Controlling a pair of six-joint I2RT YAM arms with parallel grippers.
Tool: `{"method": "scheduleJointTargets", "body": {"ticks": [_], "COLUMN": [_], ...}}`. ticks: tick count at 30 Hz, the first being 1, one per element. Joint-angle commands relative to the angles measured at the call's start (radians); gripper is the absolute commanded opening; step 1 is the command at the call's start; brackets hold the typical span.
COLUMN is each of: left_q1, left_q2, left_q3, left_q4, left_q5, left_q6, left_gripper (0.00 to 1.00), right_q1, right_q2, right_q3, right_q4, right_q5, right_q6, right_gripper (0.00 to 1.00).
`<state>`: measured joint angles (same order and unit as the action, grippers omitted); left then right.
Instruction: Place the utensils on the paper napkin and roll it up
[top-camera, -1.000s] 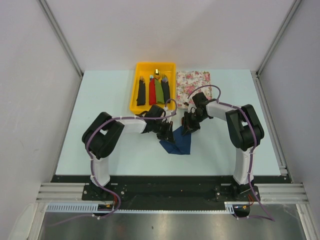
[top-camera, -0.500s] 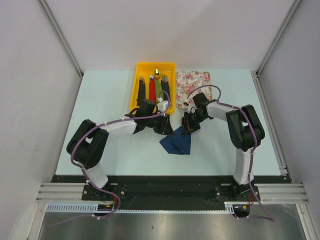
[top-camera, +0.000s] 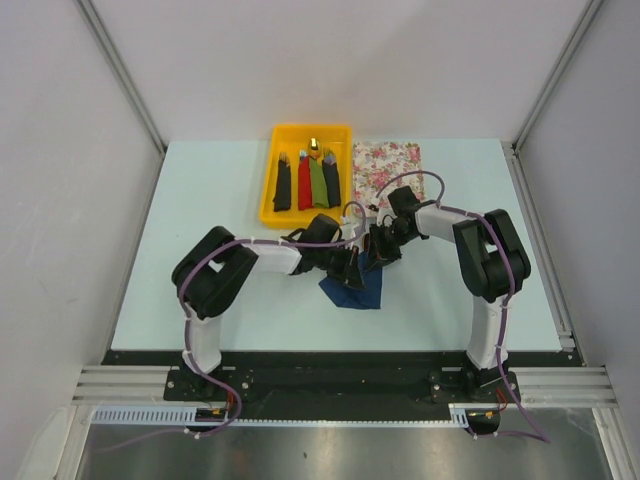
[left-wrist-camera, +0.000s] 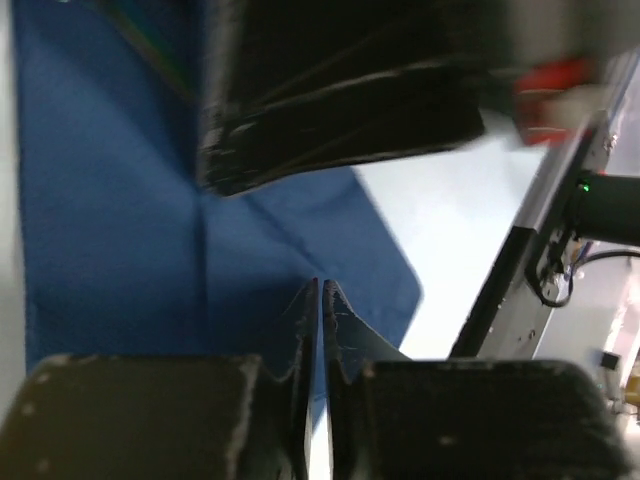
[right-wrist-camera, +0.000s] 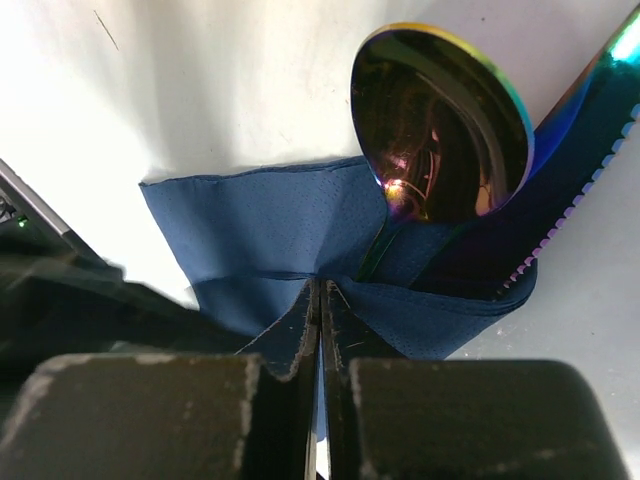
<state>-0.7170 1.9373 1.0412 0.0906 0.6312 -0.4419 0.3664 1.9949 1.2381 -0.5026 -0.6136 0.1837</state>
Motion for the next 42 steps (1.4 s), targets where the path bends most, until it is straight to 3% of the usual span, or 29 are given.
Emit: {"method": "scheduleJointTargets", "body": {"ticks": [1, 7, 12, 23, 32, 42], "left_q1": [0.004, 0.017, 0.024, 0.024, 0.027, 0.024], "left_q2": [0.058, 0.121, 0.114, 0.097, 0.071, -0.052], "left_q3": [0.010, 0.014, -0.015, -0.017, -0.020, -0.032], "left_q4": [0.046, 0.003, 0.031, 0.029, 0.026, 0.110], "left_q5": [0.016, -0.008, -0.016, -0.021, -0.030, -0.004], "left_q6": [-0.070, -0.103, -0.133, -0.116, -0.109, -0.073], "left_gripper": [0.06, 0.00, 0.00, 0.00, 0.00, 0.17], "right_q1": [-0.011, -0.034, -0.034, -0.006, 0.026, 0.028], "right_q2": [0.001, -0.082, -0.145, -0.088, 0.005, 0.019], "right_q3": [-0.019, 0.046, 0.060, 0.008, -0.035, -0.058], "right_q4": [0.018, -0.002, -0.047, -0.007, 0.004, -0.004], "right_q5": [0.049, -0.055, 0.018, 0.052, 0.208, 0.189], "right_q6": [-0.004, 0.092, 0.132, 0.111, 0.054, 0.013], "right_gripper": [0.04, 0.20, 0.21, 0.14, 0.05, 0.03]}}
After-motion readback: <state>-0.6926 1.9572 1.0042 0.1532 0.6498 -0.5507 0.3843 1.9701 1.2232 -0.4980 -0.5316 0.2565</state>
